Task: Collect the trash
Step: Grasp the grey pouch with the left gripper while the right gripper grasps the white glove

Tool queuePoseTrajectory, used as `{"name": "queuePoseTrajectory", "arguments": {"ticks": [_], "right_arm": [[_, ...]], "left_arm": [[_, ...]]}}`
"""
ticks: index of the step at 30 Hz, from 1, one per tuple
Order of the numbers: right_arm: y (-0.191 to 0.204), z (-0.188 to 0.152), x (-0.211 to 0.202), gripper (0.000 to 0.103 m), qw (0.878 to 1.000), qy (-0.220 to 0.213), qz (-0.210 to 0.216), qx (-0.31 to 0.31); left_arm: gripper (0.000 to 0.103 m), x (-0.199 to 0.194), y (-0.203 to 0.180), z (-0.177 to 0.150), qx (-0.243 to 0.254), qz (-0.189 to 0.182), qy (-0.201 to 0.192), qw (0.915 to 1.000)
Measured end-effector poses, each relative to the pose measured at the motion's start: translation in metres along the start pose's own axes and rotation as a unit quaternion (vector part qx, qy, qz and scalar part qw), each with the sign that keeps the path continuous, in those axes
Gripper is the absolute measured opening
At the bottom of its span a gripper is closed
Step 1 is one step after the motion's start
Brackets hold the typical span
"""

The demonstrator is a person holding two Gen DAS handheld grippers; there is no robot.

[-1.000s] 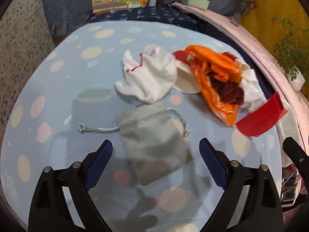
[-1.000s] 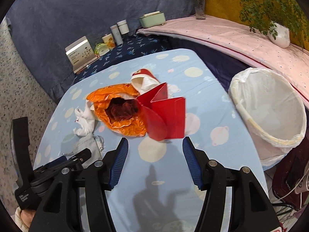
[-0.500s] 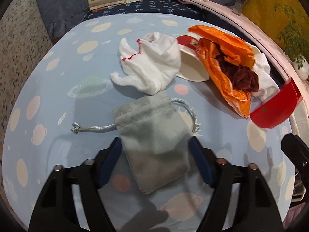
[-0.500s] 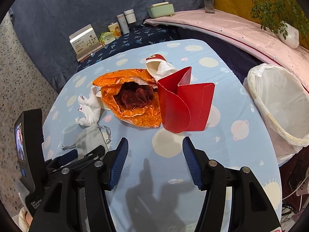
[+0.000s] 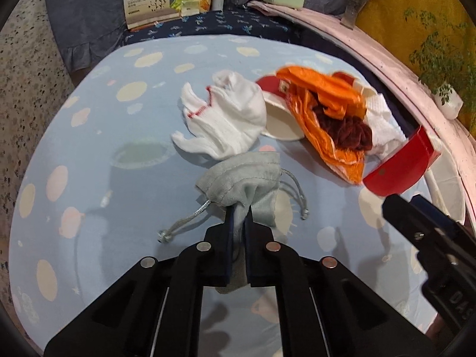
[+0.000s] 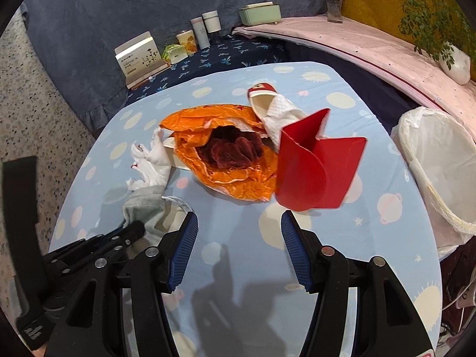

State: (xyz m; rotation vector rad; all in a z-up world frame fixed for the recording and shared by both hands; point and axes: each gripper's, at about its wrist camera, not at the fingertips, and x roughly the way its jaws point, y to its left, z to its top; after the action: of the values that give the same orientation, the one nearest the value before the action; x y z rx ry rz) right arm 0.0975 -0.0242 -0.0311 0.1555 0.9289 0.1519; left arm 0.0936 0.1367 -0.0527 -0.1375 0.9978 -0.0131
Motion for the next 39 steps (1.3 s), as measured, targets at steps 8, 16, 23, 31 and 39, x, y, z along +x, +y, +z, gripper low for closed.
{"name": "queuePoseTrajectory", "arguments": {"ticks": [8,16,23,31,39], "right_arm": [[0.035,0.012,0.02,0.057,0.999,0.01,0.031,-0.015],[0.073,0.029,0.052,0.056,0.998,0.021,0.053,-0.035],[0.091,0.046,0.086,0.054,0.997,0.03,0.056,-0.04],[0.097,0.056,0.113,0.024,0.996,0.044,0.06,-0.039],[0.103,0.045,0.086,0.01,0.995,0.028,0.074,-0.055]], "left_arm": [[0.006,-0.023,0.039,0.016,-0.033,0.009,-0.027,0.999],[0.006,-0.02,0.078,0.033,-0.06,0.022,-0.035,0.9974],[0.006,-0.003,0.093,0.044,-0.068,0.017,-0.028,0.9972],[0.006,0.01,0.099,0.054,-0.072,0.013,-0.023,0.997],[0.006,0.003,0.089,0.051,-0.066,0.011,-0.026,0.9974]]}}
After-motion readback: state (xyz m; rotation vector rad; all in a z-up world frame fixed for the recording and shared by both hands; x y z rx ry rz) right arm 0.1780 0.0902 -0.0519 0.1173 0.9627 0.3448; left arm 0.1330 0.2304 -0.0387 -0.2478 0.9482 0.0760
